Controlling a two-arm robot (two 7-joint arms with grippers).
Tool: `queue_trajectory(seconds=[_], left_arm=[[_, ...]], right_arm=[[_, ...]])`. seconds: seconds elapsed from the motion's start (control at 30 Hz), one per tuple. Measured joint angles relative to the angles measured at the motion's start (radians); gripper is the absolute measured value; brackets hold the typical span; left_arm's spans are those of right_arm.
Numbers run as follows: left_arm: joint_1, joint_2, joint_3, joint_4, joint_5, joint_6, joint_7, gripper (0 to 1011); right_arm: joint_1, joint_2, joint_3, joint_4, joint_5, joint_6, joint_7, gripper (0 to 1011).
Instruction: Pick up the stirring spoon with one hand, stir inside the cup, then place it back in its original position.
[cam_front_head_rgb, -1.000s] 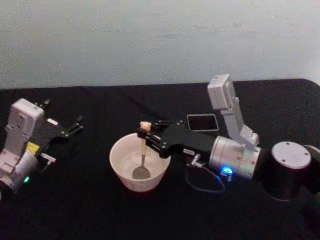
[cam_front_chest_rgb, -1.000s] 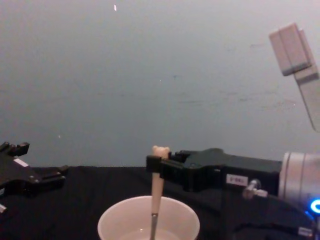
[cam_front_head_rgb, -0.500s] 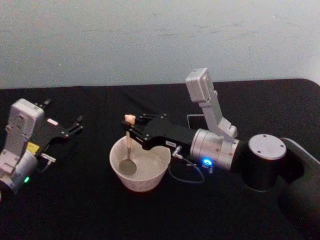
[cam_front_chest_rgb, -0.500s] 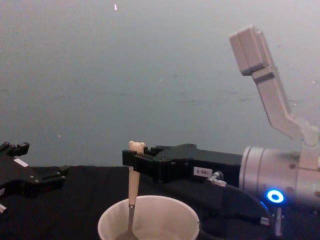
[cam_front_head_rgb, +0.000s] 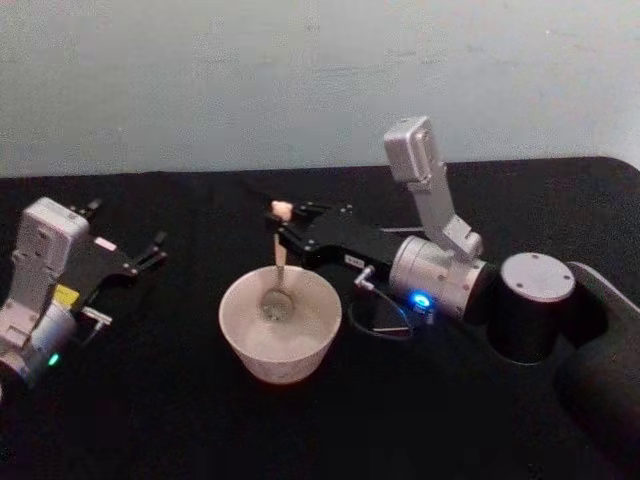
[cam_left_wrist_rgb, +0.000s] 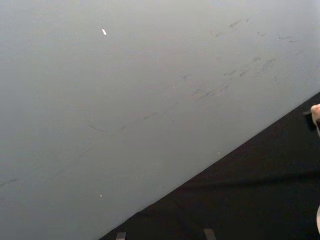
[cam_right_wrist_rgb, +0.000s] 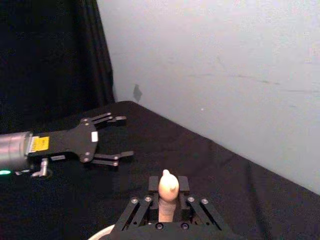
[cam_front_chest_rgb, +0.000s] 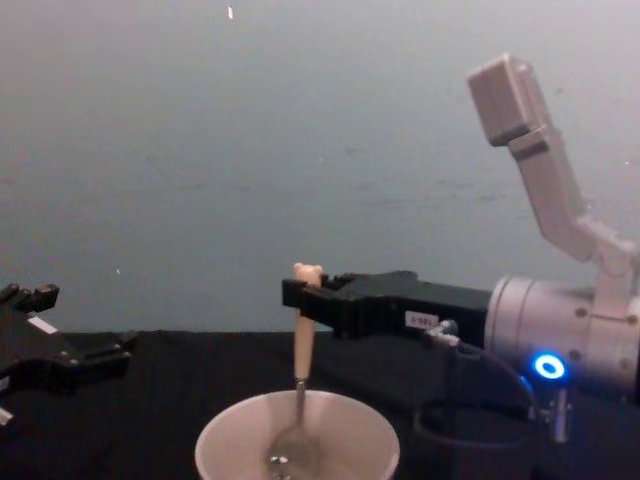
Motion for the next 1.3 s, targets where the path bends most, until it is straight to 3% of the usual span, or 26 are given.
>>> queue_trajectory(seconds=[0.27,0.5,0.83,1.3], left_arm=[[0.000,0.000,0.000,0.000,0.000,0.000,0.000,1001],[0.000,0.000,0.000,0.000,0.000,0.000,0.000,1001],[0.000,0.000,0.000,0.000,0.000,0.000,0.000,1001],[0.000,0.000,0.000,0.000,0.000,0.000,0.000,1001]], right_arm=[[-0.035,0.031,0.031,-0.056,0.019,0.017,0.004,224],[-0.073,0.055,0.069,-0.129,0.068,0.046,-0.008,225],[-0.118,0.077,0.125,-0.220,0.153,0.102,-0.078,224],[-0.136,0.108,0.169,-0.289,0.234,0.090,-0.119,224]])
